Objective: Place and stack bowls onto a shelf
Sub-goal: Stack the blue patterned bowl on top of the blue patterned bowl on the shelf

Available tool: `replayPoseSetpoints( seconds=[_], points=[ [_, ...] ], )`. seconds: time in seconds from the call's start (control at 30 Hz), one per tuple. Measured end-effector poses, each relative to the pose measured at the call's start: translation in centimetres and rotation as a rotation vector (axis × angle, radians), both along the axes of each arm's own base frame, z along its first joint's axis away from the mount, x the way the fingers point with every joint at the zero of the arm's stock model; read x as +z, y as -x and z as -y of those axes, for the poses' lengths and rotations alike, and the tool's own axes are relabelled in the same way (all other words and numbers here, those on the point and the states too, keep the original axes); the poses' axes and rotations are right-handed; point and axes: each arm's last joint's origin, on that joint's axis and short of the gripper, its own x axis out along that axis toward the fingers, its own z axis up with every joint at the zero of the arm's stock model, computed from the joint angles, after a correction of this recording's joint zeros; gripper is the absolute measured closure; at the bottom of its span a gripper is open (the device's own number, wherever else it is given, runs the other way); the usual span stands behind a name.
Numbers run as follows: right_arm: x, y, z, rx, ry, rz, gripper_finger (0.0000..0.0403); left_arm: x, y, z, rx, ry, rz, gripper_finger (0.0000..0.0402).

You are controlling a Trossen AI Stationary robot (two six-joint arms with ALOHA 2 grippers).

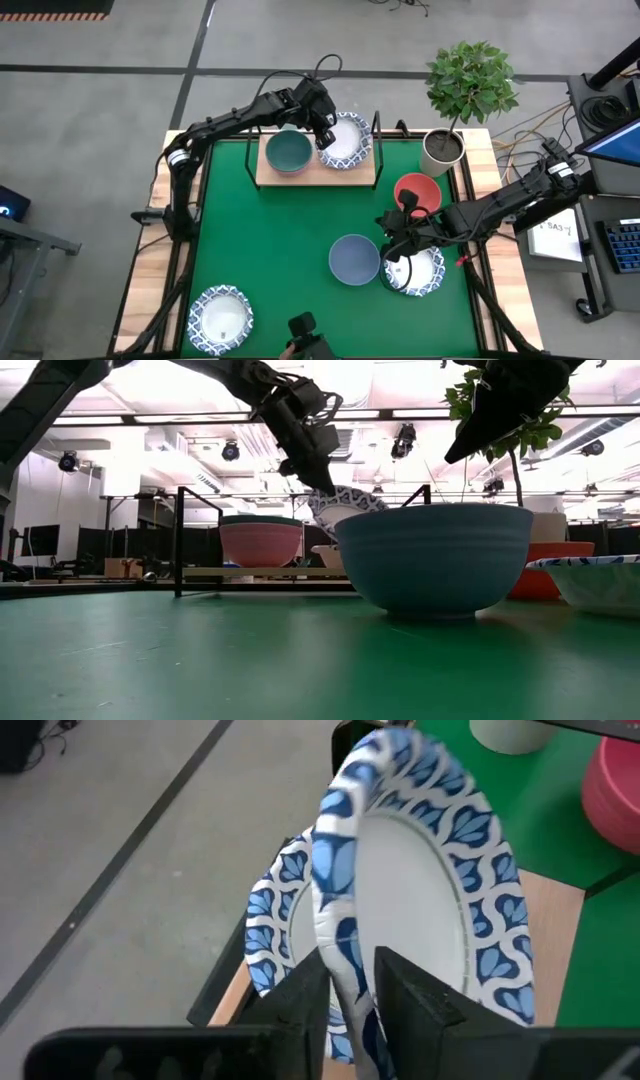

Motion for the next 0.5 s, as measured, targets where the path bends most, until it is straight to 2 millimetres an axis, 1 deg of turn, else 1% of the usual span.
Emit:
replayPoseSetpoints(
  seconds=[0.3,0.5],
  points=[
    [0.0,0.0,0.0,-0.001,-0.001,0.0,0.0394,0.0,0.0,0.0,0.001,0.0,0.0,0.0282],
    [0.0,0.0,0.0,-0.001,-0.001,0.0,0.0394,0.0,-0.01,0.01,0.0,0.0,0.0,0.0263]
  ],
)
